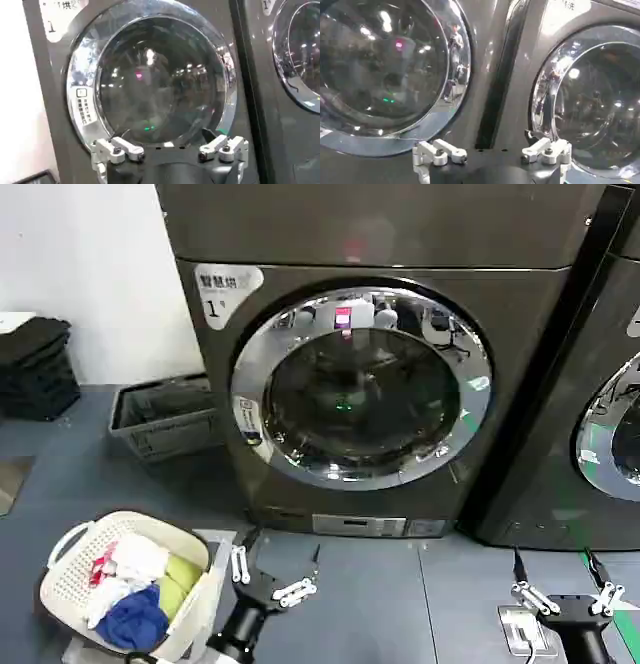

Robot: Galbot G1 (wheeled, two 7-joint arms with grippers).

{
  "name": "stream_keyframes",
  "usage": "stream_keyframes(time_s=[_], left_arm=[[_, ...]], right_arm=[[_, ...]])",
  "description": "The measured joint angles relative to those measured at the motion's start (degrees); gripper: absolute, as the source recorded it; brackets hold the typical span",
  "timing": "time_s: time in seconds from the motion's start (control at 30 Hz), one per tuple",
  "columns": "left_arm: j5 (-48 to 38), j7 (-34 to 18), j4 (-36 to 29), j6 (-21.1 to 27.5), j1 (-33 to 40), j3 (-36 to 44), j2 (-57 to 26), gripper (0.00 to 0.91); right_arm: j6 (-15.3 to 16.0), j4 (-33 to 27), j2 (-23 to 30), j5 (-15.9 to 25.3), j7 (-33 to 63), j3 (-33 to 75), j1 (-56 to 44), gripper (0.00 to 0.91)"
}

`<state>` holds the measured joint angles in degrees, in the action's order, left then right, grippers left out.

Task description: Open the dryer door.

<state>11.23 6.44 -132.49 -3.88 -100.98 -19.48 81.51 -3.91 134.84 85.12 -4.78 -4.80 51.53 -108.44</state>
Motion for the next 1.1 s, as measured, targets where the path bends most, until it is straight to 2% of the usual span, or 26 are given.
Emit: stream_keyframes(time_s=[0.33, 0.57, 0.83, 1.1], left_arm=[[-0.1, 0.0, -0.3, 0.0, -0.3, -0.1, -0.1, 0.907], [-0.1, 0.0, -0.6, 0.0, -0.9, -0.2, -0.4, 0.907], [-0.1, 0.1, -0.9, 0.0, -1.0, -0.2, -0.4, 0.907], [0.0, 0.2, -1.0, -0.1, -1.1, -0.2, -0.4, 0.907]], right_arm=[[3.0, 0.7, -2.6, -1.9, -3.1, 0.5, 1.3, 0.907], [6.2, 1.8, -7.0, -6.8, -5.4, 0.0, 3.4, 0.907], [10.5, 2.5, -14.5, -14.3, -6.7, -2.1, 7.0, 0.907], [12.1, 0.9, -22.7, -18.0, -8.1, -5.5, 11.8, 0.907]])
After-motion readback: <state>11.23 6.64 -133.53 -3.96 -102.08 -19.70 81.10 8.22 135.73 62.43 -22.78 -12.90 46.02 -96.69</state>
